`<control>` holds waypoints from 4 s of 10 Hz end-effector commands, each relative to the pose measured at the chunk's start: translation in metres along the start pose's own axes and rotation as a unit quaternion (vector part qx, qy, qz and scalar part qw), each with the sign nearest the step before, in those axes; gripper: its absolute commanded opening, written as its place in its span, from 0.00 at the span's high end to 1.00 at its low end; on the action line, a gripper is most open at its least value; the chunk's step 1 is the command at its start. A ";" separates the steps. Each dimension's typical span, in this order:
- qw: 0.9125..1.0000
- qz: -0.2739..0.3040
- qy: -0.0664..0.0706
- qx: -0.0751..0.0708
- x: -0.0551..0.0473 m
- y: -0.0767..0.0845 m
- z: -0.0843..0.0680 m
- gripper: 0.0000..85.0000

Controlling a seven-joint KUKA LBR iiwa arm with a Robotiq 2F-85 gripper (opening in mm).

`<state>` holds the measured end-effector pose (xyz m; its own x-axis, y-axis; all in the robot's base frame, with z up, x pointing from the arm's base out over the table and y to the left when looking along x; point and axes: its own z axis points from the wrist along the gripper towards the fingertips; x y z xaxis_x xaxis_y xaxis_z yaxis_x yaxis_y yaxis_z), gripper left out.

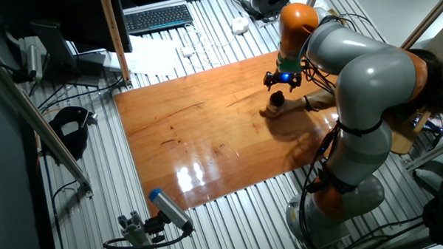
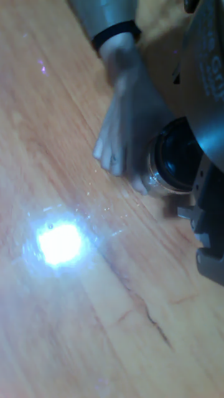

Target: Unscrew the lid from the jar

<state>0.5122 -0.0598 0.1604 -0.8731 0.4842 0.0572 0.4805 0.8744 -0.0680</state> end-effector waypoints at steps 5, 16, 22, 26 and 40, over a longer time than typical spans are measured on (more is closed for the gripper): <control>0.877 0.480 0.019 -0.031 0.000 0.000 0.000 0.00; 0.824 0.566 0.019 -0.020 0.009 -0.001 0.011 0.00; 0.812 0.583 0.019 -0.023 0.012 -0.002 0.018 0.00; 0.810 0.586 0.016 -0.025 0.016 -0.001 0.025 0.00; 0.860 0.508 0.020 -0.032 0.011 -0.001 0.044 0.80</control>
<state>0.4983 -0.0572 0.1172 0.0045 0.9994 0.0354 0.9988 -0.0028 -0.0481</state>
